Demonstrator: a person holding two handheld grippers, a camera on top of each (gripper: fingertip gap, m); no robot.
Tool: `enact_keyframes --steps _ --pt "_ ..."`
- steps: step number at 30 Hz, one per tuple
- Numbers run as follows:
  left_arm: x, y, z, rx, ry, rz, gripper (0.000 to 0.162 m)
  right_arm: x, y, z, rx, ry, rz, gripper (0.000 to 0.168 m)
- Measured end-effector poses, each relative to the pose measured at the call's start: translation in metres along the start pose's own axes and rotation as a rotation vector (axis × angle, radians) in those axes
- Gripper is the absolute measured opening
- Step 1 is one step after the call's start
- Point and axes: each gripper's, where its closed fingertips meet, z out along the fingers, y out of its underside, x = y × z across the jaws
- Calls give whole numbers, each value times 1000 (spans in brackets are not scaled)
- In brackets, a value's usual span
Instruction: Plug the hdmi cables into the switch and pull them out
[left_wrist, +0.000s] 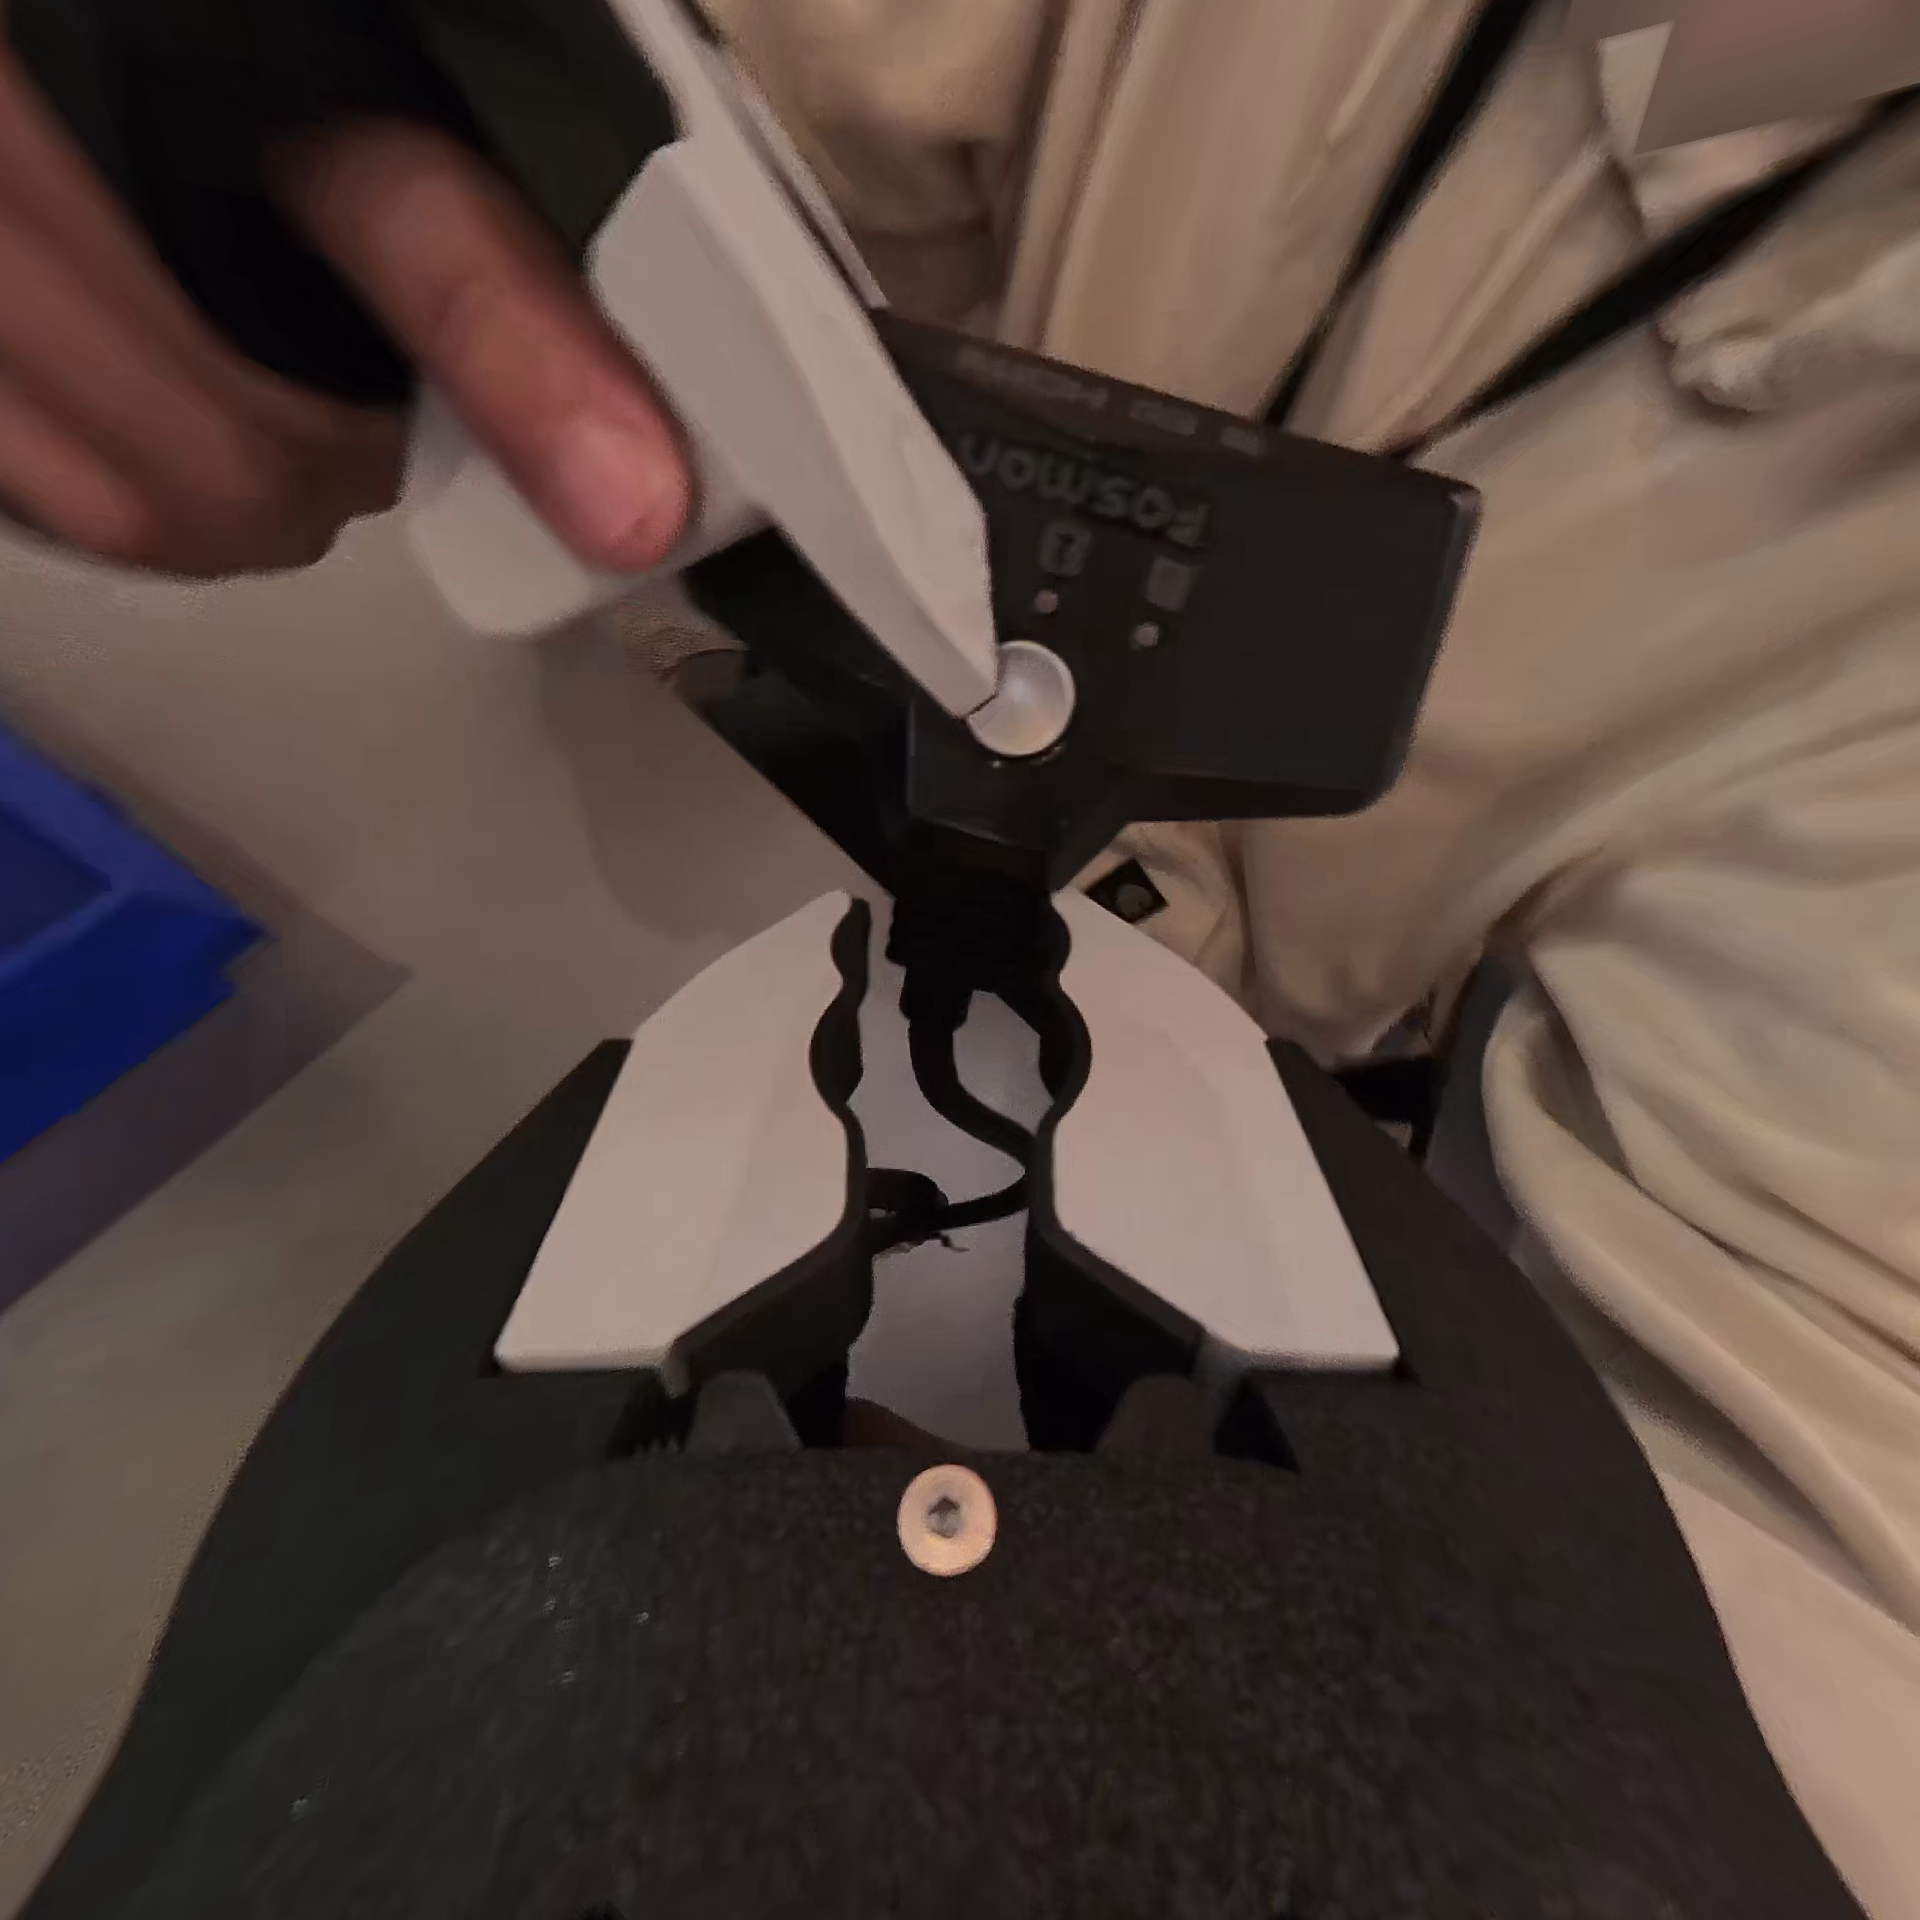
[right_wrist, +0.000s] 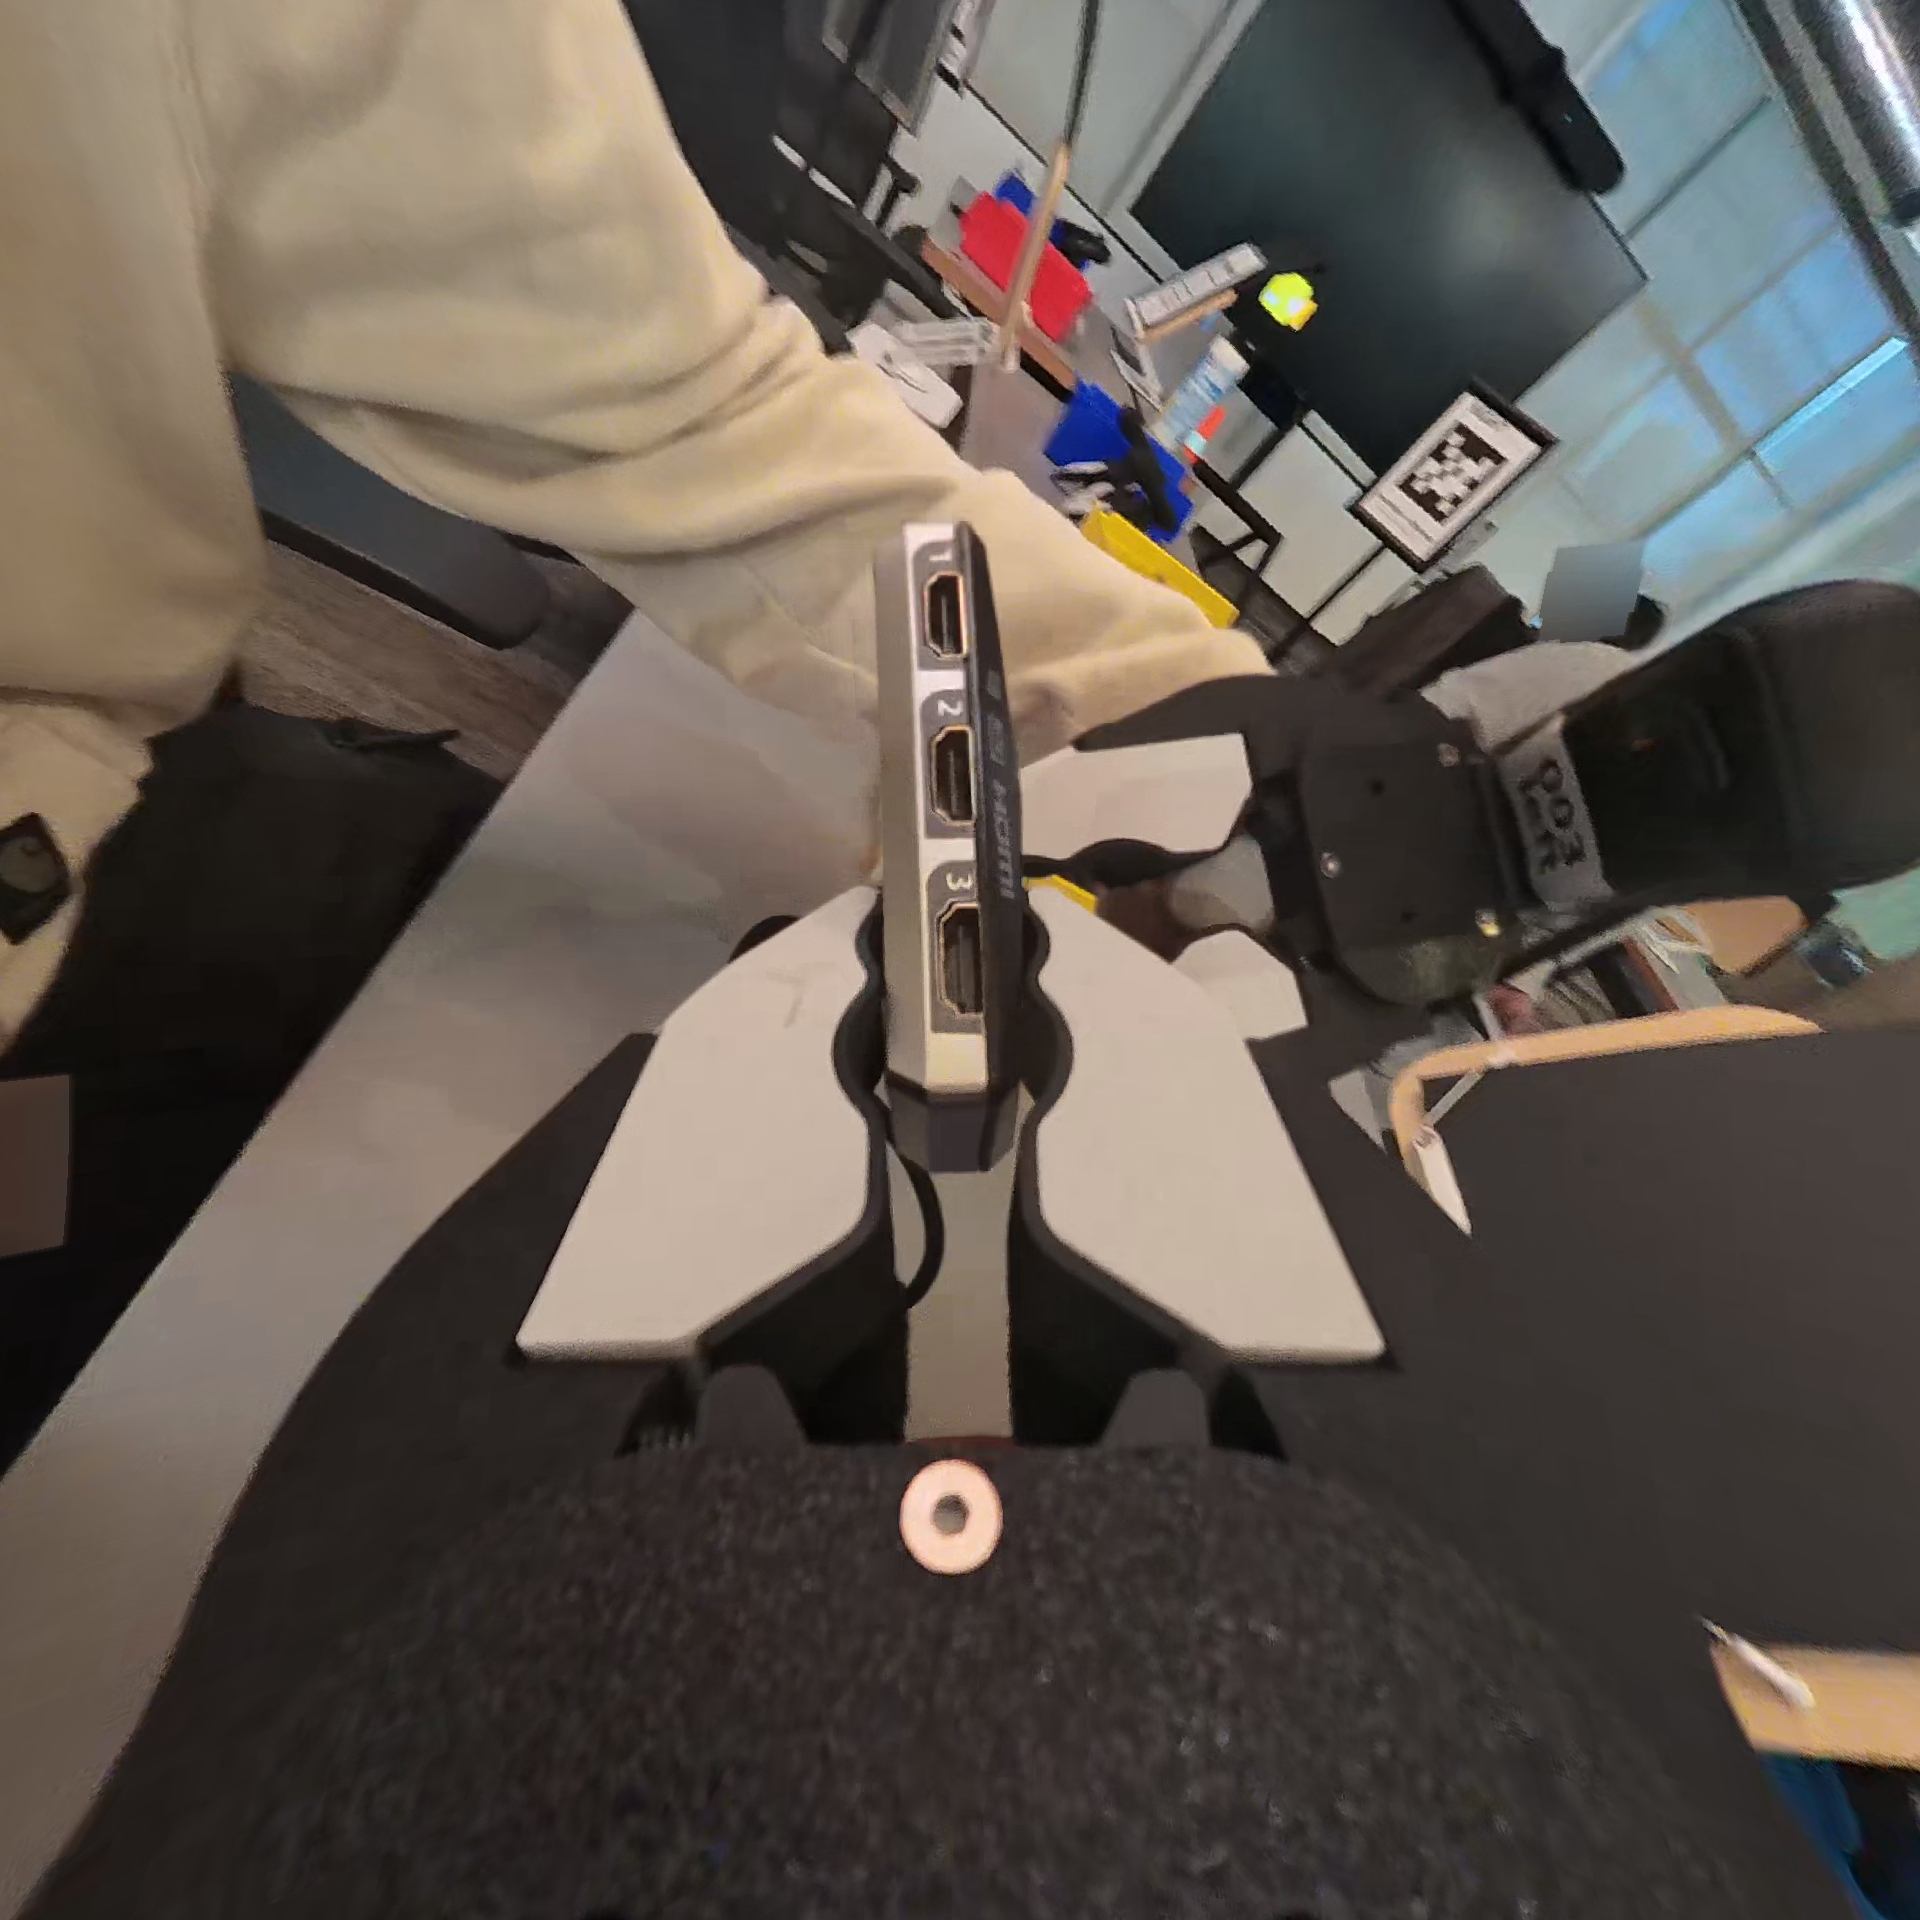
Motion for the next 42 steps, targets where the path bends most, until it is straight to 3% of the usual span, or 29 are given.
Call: enact_keyframes --steps 4,8,12,16,20,22,25,28,32,42 --pt "-24 18 -38 57 -329 -134 40 22 17 -1 -128 170 -31 21" --pt "-25 35 -80 208 -679 -224 63 45 36 0 -290 354 -135 21" --pt "6 62 -103 376 -1006 -336 60 64 67 19 -446 499 -238 21" --pt "61 93 -81 648 -1220 -413 54 64 110 60 -502 520 -212 22" --pt "94 150 -22 967 -1244 -618 39 49 158 108 -470 539 -153 22" --pt "95 191 5 945 -1334 -738 38 40 175 127 -437 562 -153 22" --pt "100 235 29 781 -1539 -825 38 30 205 146 -468 593 -219 22" --pt "103 240 27 613 -1658 -783 38 21 219 154 -504 559 -334 21" --pt "94 257 31 482 -1665 -817 37 26 216 149 -450 566 -222 21" --pt "92 265 19 506 -1678 -861 37 23 226 151 -518 554 -237 21"
